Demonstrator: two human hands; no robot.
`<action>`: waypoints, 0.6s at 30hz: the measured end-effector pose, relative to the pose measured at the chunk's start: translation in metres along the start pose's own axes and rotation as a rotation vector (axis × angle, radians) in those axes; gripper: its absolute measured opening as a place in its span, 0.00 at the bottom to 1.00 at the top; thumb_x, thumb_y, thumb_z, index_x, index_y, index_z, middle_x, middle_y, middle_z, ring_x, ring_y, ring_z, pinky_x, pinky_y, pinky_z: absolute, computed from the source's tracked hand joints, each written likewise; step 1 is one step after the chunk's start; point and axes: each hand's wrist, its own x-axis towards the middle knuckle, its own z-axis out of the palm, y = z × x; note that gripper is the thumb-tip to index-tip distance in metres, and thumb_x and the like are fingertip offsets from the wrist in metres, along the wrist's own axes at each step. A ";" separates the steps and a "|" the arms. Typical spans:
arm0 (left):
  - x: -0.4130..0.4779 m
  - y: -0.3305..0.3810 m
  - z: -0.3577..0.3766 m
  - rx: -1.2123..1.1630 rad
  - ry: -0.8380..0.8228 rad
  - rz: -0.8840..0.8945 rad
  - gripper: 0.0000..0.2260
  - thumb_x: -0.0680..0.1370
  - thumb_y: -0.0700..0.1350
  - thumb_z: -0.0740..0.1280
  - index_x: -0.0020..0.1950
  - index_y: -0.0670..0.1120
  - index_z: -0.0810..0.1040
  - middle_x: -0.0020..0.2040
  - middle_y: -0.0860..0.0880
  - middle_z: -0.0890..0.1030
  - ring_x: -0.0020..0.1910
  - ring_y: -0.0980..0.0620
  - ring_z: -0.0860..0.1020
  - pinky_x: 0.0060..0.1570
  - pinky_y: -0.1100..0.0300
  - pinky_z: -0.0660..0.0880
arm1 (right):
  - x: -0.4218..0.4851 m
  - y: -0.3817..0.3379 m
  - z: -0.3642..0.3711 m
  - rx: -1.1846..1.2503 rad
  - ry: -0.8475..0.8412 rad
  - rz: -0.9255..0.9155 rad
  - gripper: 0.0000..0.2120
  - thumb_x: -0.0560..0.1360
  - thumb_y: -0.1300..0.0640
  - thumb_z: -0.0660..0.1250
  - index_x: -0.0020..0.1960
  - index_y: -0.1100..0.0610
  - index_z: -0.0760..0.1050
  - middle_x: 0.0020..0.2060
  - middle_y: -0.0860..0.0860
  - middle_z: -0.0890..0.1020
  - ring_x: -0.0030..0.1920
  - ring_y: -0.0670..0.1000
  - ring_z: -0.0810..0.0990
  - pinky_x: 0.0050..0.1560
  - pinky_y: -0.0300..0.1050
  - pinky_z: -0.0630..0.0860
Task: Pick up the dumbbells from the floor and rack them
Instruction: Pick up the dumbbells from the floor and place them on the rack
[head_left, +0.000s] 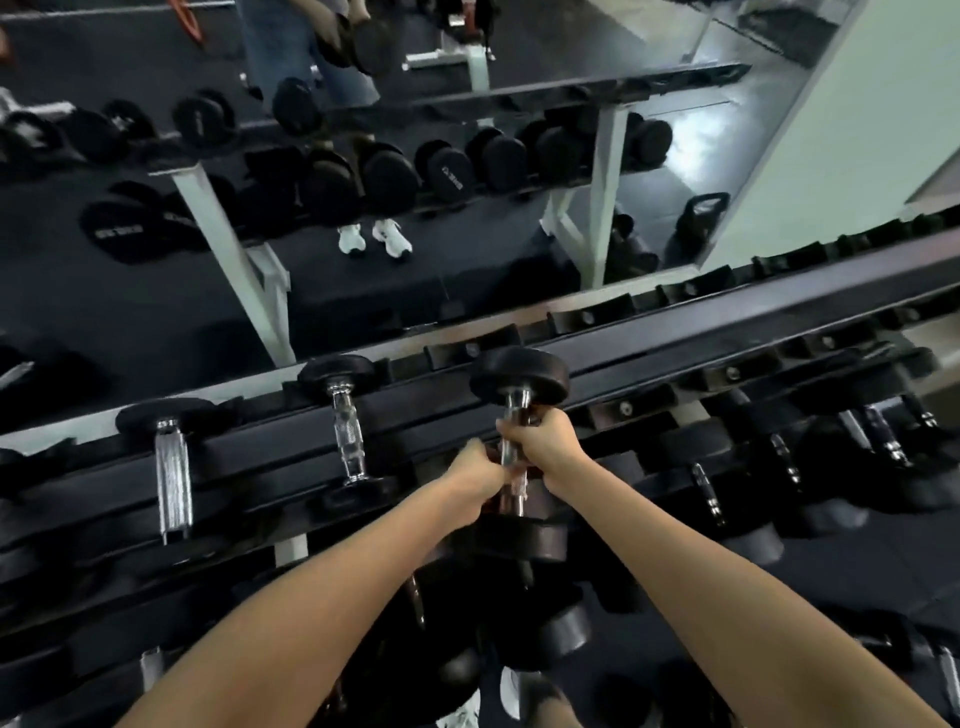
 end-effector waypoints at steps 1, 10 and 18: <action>0.009 0.005 -0.003 -0.026 0.024 -0.007 0.23 0.68 0.48 0.74 0.58 0.42 0.71 0.54 0.43 0.81 0.53 0.43 0.81 0.58 0.45 0.76 | 0.011 -0.006 0.003 -0.017 -0.017 -0.001 0.07 0.71 0.62 0.72 0.46 0.55 0.75 0.39 0.51 0.81 0.45 0.54 0.82 0.50 0.52 0.79; 0.090 0.035 -0.023 -0.181 0.020 -0.087 0.29 0.69 0.47 0.73 0.66 0.42 0.67 0.56 0.44 0.80 0.55 0.44 0.80 0.59 0.44 0.76 | 0.103 -0.040 0.018 -0.130 -0.152 0.033 0.12 0.72 0.63 0.71 0.53 0.55 0.74 0.47 0.49 0.80 0.54 0.53 0.79 0.60 0.54 0.76; 0.124 0.030 -0.017 -0.281 0.088 -0.117 0.16 0.73 0.37 0.70 0.55 0.45 0.67 0.58 0.43 0.78 0.58 0.43 0.78 0.63 0.48 0.73 | 0.142 -0.032 0.019 -0.179 -0.168 0.065 0.17 0.69 0.61 0.74 0.56 0.57 0.76 0.48 0.51 0.83 0.53 0.53 0.81 0.58 0.52 0.77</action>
